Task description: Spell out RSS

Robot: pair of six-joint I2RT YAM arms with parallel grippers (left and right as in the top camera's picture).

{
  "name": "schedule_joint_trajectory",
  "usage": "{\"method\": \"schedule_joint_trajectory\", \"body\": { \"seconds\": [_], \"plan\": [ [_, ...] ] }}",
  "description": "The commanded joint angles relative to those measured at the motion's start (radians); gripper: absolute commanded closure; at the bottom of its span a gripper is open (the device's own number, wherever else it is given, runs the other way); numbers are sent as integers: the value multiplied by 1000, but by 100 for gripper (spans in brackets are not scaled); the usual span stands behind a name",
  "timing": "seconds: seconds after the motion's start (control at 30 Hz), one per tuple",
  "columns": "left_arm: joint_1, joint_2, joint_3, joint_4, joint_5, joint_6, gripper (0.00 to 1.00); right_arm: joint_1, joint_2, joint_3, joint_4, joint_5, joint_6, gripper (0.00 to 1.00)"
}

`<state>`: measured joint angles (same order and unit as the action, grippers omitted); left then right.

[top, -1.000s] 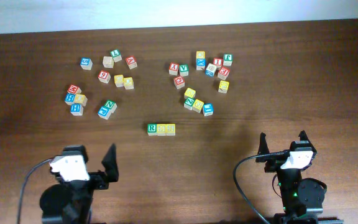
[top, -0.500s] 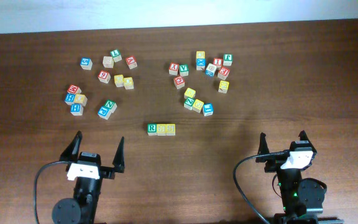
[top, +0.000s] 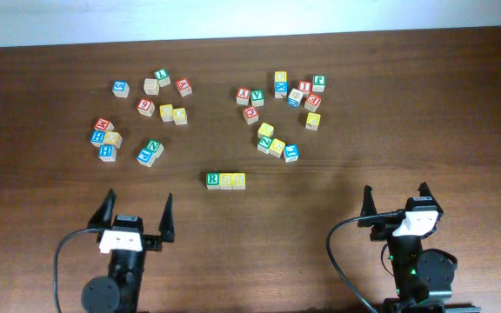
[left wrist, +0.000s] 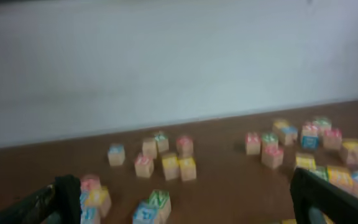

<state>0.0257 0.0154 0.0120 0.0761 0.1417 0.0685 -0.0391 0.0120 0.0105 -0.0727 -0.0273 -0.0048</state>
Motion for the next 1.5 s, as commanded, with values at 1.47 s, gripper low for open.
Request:
{"method": "schedule_joint_trajectory", "body": {
  "seconds": [1.47],
  "plan": [
    [1,-11,-3,-159,-243,-67,1,5,-9,-5,-6,-6,-6,2]
  ]
}}
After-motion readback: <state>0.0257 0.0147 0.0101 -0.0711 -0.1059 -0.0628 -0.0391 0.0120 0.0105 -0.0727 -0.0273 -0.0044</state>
